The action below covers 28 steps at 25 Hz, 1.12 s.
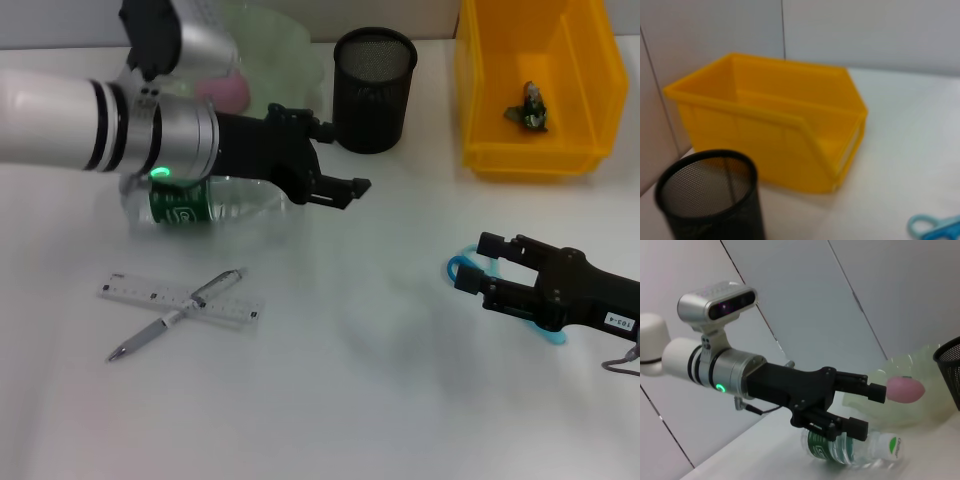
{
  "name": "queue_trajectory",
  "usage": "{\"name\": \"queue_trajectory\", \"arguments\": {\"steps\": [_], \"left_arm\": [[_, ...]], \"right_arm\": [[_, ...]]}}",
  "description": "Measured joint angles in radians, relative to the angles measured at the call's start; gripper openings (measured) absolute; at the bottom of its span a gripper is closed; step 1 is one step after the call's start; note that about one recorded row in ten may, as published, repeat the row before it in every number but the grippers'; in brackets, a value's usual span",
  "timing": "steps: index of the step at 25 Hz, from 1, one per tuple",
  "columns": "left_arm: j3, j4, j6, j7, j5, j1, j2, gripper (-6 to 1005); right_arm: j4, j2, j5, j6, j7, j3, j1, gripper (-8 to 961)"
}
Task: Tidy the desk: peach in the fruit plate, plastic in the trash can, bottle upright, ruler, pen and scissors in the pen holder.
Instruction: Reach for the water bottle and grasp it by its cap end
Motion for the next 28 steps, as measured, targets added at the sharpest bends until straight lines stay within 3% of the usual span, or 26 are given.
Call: {"name": "queue_trajectory", "arguments": {"steps": [6, 12, 16, 28], "left_arm": [[0.002, 0.067, -0.023, -0.172, 0.17, -0.026, -0.001, 815], [0.015, 0.09, -0.028, -0.227, 0.291, -0.028, -0.002, 815], [0.076, 0.088, -0.064, -0.271, 0.373, -0.037, -0.004, 814], [0.201, 0.066, -0.184, -0.277, 0.4, -0.036, -0.004, 815]], "right_arm": [[0.005, 0.0, 0.0, 0.005, -0.013, -0.004, 0.001, 786], [0.014, 0.0, 0.0, 0.007, -0.024, 0.001, 0.002, 785], [0.016, 0.0, 0.0, 0.008, -0.024, 0.001, 0.006, 785], [0.05, 0.0, 0.0, 0.02, -0.024, 0.001, 0.032, 786]]}}
